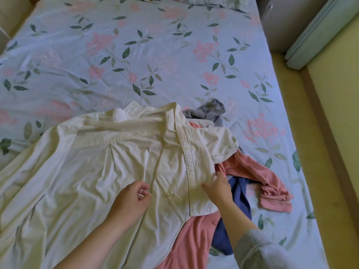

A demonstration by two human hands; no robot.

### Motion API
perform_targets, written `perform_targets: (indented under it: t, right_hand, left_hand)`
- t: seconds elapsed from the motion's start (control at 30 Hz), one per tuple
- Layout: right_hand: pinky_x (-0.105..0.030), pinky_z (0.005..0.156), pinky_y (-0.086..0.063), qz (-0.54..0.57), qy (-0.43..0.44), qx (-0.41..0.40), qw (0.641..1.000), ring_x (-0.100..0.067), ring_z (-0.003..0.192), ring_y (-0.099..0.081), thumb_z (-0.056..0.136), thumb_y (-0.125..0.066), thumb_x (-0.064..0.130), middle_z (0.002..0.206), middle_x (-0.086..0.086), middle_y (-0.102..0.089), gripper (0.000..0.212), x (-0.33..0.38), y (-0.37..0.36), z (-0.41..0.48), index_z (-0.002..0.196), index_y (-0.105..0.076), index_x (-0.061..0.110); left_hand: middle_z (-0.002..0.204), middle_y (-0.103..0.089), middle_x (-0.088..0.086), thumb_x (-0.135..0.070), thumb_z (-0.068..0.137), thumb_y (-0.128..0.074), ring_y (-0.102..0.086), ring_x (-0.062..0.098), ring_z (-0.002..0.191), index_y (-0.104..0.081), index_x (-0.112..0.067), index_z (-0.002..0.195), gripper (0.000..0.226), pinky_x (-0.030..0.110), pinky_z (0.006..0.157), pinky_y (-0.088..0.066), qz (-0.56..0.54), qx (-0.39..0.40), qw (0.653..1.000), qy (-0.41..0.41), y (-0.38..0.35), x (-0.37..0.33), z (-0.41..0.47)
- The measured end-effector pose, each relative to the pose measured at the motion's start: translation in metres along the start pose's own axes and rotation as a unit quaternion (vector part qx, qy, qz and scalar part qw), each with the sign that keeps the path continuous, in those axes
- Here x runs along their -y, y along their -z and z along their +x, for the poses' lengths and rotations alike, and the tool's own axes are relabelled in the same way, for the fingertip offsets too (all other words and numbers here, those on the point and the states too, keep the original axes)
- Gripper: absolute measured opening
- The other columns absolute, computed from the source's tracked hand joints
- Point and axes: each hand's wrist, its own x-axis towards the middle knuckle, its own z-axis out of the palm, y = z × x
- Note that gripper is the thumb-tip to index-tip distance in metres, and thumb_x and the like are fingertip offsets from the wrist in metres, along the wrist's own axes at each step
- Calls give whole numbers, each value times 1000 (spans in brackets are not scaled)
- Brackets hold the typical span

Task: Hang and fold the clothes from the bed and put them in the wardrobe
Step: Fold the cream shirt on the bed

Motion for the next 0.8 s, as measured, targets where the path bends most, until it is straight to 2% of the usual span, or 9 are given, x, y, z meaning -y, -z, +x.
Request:
perform_targets:
  t: [0.1,0.2,0.27,0.37,0.43,0.53,0.67,0.73,0.8]
  right_hand:
    - [-36,74,-45,15,2,30,999,-26,84,-60,87,-62,23,86,-2,-60,16,6,7,5,84,-52,12]
    - [-31,59,-43,113,56,76,989,-19,62,-54,91,-60,14,64,-2,-56,27,11,3,-23,66,-54,11]
    - [-34,58,-48,142,84,100,981,-23,59,-58,92,-61,18,63,-6,-61,26,8,-3,-55,67,-59,10]
    - [-40,67,-53,138,118,151,972,-25,71,-66,92,-62,25,77,-12,-70,24,4,-1,-93,82,-66,3]
    - [-37,67,-50,102,144,171,969,-18,68,-60,91,-61,25,78,-11,-68,22,6,4,-109,83,-65,5]
    - [-36,65,-46,46,181,212,959,-11,65,-50,90,-60,25,77,-14,-64,24,6,6,-130,81,-63,3]
    - [-29,58,-35,29,191,219,956,-5,54,-40,88,-62,26,55,9,-48,31,-2,14,-141,59,-51,21]
    - [-29,58,-35,28,191,216,957,-6,55,-41,88,-63,27,58,7,-48,30,-3,18,-142,61,-51,21]
    - [-30,59,-36,31,188,215,958,-9,58,-43,89,-62,27,62,4,-51,28,-4,20,-142,65,-56,14]
  left_hand:
    - [89,-62,-8,-21,91,-60,-60,4,77,-61,-26,102,12,12,61,-39,-5,-9,1000,-12,2,-9,13]
    - [90,-62,-8,-23,91,-61,-59,3,79,-61,-28,94,6,12,63,-42,-23,-13,1000,-10,-2,-11,23]
    - [92,-64,-4,-30,91,-62,-62,10,84,-64,-25,92,5,24,74,-52,-55,-1,998,8,-7,-12,27]
    - [98,-67,-1,-45,89,-62,-62,13,89,-66,-21,98,27,29,78,-50,-79,1,997,24,-15,-19,37]
    - [108,-66,-2,-53,87,-60,-60,11,95,-64,-16,108,43,24,76,-44,-76,-13,997,30,-17,-26,44]
    - [125,-61,14,-59,85,-61,-58,27,113,-53,-1,127,72,32,89,-44,-62,-27,995,66,-22,-35,52]
    - [142,-46,12,-63,78,-66,-46,28,129,-34,-1,142,95,26,90,-35,-84,6,990,115,-27,-45,55]
    - [134,-50,9,-53,78,-71,-50,28,122,-40,-2,137,84,26,85,-37,-81,20,988,128,-28,-48,58]
    - [113,-59,9,-31,81,-72,-59,28,100,-54,-2,116,49,29,75,-43,-69,-2,991,117,-29,-46,62]
